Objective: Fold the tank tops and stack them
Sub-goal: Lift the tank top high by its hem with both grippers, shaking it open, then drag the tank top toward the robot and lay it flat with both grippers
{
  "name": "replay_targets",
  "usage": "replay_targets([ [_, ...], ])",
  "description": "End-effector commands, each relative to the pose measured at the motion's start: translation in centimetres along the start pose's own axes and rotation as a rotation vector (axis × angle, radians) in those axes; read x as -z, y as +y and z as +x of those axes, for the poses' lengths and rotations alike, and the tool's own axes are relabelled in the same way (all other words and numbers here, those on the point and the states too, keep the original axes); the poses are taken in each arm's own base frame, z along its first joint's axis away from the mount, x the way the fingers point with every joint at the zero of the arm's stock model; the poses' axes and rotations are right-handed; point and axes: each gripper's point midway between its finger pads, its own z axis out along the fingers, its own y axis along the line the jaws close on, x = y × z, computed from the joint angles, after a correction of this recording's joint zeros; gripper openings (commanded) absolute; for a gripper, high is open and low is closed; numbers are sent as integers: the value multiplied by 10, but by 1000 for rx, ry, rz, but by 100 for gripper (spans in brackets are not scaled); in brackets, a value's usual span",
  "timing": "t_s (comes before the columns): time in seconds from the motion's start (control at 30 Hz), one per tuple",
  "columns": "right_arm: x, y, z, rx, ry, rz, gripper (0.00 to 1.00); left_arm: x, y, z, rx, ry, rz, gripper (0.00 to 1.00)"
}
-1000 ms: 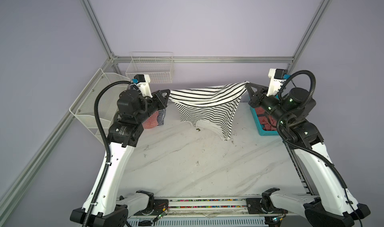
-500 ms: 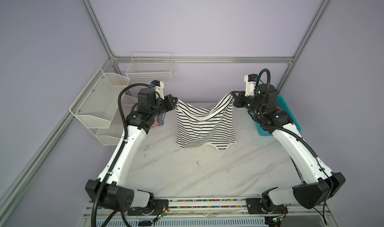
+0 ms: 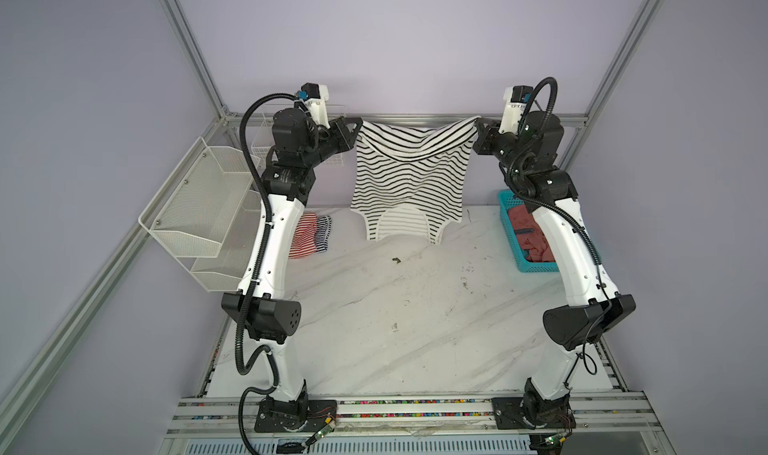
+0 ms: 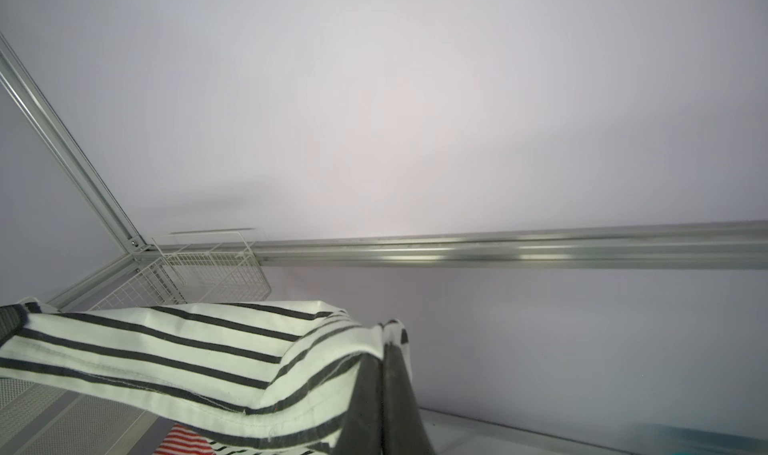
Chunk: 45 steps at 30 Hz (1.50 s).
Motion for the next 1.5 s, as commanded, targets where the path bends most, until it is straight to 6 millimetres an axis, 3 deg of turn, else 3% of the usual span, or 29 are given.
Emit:
replay_targets([
  [0.0,22,13,-14,46,-39,-58,0,24,-41,-10,-58,-51,151,0],
  [0.1,43,10,17,5,-1,-66,0,34,-20,36,-23,5,120,0],
  [0.2,76,9,68,-62,77,-98,0,55,5,102,27,95,44,0],
  [0.23,86,6,97,-94,132,-104,0,64,13,128,44,133,15,0],
  [0.47,168,5,251,-293,492,-84,0,143,62,307,190,445,-242,0],
  [0.57,199,6,292,-356,593,-55,0,177,70,369,261,576,-306,0],
  [0.67,227,5,319,-404,675,-21,0,206,73,408,304,675,-362,0],
  [0.97,289,-5,374,-485,884,104,0,263,77,456,385,778,-491,0],
  [1.17,321,-9,383,-509,973,174,0,287,74,473,425,827,-532,0],
  [1.2,326,-10,383,-513,985,188,4,291,74,475,430,835,-540,0],
  [1.33,347,-15,387,-509,1046,243,16,306,72,482,447,869,-567,10],
  [1.43,364,-20,391,-498,1098,295,24,317,68,485,465,890,-581,32],
  [1.47,368,-22,391,-492,1103,307,27,321,67,485,473,894,-584,34],
])
